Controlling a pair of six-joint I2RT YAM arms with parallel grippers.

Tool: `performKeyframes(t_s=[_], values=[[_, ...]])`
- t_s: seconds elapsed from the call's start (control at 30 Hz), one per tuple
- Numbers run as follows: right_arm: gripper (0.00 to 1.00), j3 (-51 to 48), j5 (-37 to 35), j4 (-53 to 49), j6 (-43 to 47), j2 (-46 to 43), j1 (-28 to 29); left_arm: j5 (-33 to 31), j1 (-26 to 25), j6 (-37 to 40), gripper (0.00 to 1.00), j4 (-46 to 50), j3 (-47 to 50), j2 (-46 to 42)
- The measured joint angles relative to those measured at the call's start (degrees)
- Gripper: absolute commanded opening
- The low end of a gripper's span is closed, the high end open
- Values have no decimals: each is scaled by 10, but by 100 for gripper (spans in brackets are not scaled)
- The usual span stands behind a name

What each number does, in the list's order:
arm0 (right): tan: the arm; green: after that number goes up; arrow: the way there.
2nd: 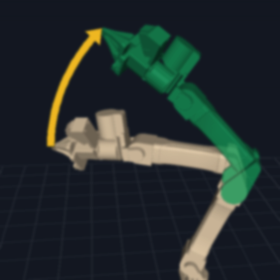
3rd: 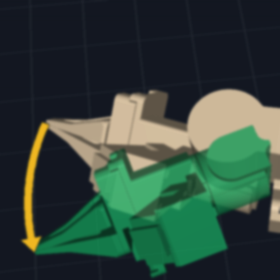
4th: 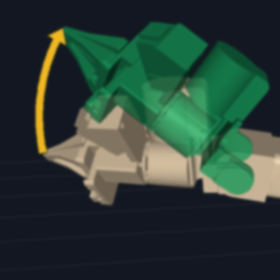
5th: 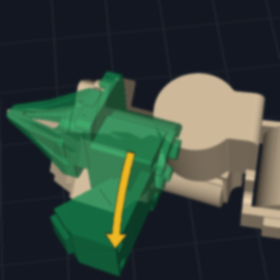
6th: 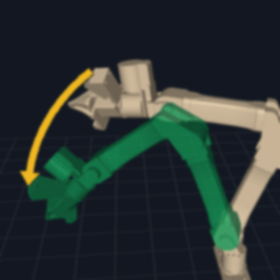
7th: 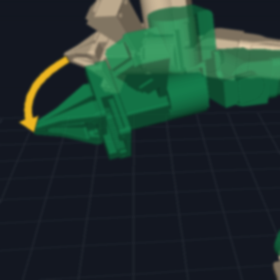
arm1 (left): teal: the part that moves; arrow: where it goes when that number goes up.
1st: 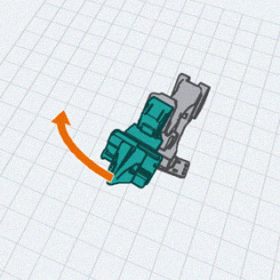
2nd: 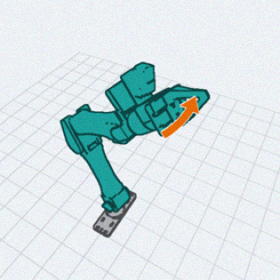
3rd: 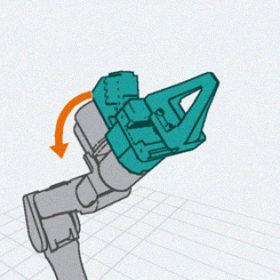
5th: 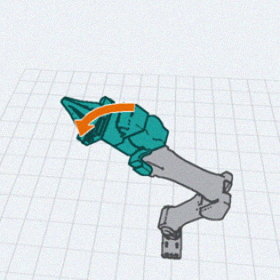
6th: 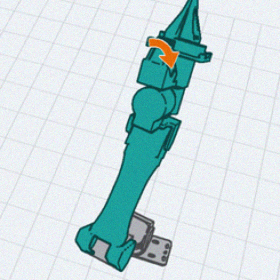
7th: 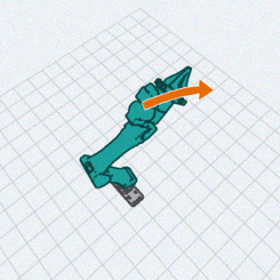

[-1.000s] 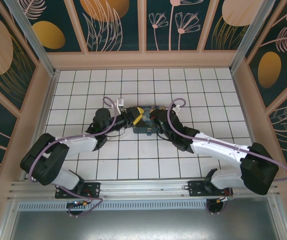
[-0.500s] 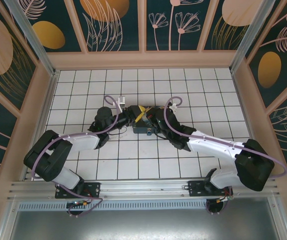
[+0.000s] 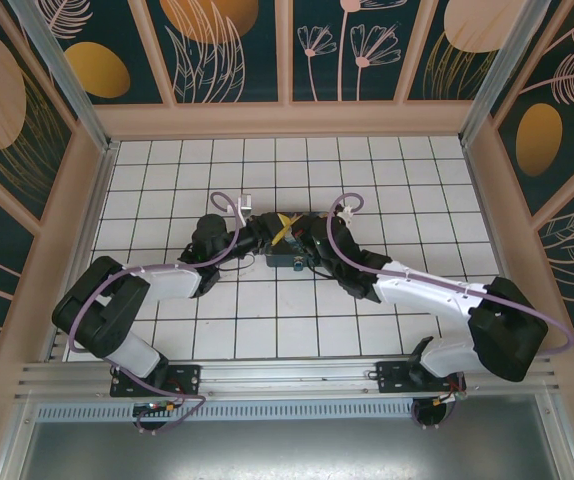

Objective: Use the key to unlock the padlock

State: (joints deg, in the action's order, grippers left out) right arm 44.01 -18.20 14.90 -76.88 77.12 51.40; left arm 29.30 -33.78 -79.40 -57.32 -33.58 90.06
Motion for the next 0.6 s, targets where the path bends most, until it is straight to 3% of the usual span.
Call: performKeyframes(t_s=[0.23,0.43,0.57,0.6], values=[[0,0,3,4,0,7,0,0,0,0,18,-2,0,3],[0,0,3,7,0,7,0,-3,0,2,0,-2,-2,10],[0,0,3,8,0,7,-1,-4,0,2,0,-4,-4,13],[5,0,3,8,0,7,-1,-4,0,2,0,-4,-4,13]])
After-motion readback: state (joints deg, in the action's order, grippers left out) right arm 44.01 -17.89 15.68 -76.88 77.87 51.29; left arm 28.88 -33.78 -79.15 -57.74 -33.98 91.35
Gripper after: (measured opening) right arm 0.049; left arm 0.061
